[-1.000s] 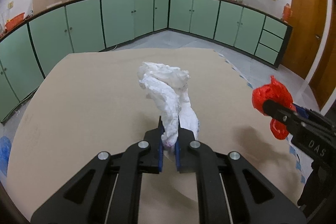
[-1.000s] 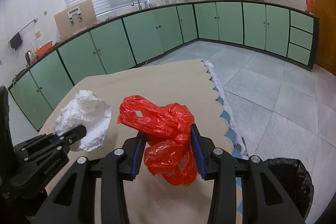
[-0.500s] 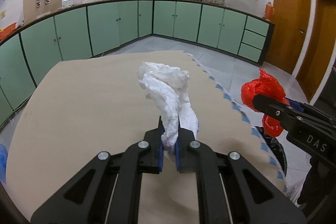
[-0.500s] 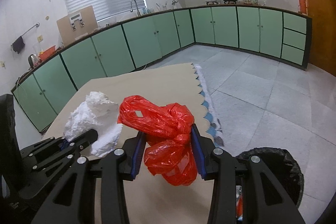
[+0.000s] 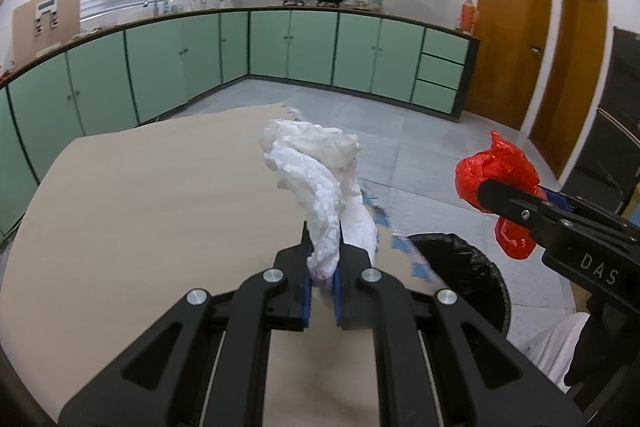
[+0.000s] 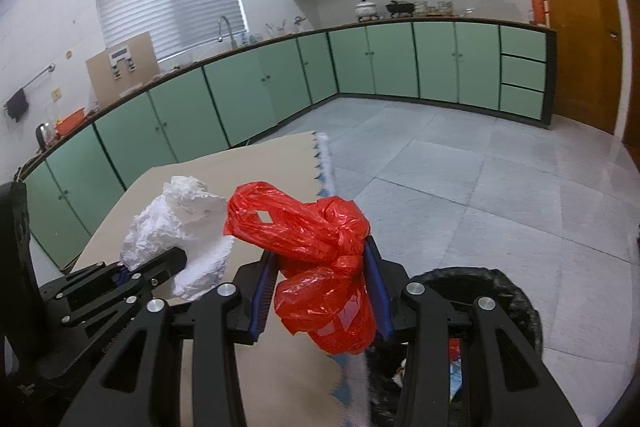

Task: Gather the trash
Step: 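Carry the white tissue and red bag over the black bin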

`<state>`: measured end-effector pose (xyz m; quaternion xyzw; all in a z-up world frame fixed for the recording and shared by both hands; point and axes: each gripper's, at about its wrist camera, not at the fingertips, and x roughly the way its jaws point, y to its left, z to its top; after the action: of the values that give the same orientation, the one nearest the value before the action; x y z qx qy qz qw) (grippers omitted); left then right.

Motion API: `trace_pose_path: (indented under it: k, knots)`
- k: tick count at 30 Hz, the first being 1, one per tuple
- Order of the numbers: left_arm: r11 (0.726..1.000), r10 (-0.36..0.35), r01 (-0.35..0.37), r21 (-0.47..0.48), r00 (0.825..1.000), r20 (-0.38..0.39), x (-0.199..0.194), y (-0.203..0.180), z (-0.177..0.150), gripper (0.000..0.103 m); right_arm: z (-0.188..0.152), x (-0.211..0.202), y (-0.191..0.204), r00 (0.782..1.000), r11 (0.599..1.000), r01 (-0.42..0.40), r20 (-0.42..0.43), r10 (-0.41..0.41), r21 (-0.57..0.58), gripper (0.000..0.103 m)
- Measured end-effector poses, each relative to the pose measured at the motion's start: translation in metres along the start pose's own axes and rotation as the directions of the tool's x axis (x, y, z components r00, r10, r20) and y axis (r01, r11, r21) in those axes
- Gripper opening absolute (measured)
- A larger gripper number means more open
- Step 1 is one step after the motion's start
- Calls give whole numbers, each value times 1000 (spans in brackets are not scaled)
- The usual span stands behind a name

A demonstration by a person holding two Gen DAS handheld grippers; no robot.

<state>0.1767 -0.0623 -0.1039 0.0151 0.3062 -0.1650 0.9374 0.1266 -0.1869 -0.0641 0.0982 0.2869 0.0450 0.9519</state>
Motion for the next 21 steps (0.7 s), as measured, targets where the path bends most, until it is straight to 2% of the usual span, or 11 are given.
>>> trace_pose_path:
  k: [9,21]
  knots:
    - [996,-82,82,44,997,11,5,-44,1,7,-4,-24,-35,996,996,83,24,-84,39,41]
    - [977,-184,185,101,983,-25,29,-101,-3,7,-10,-39,-83,980,978,192,31,-195,79,41]
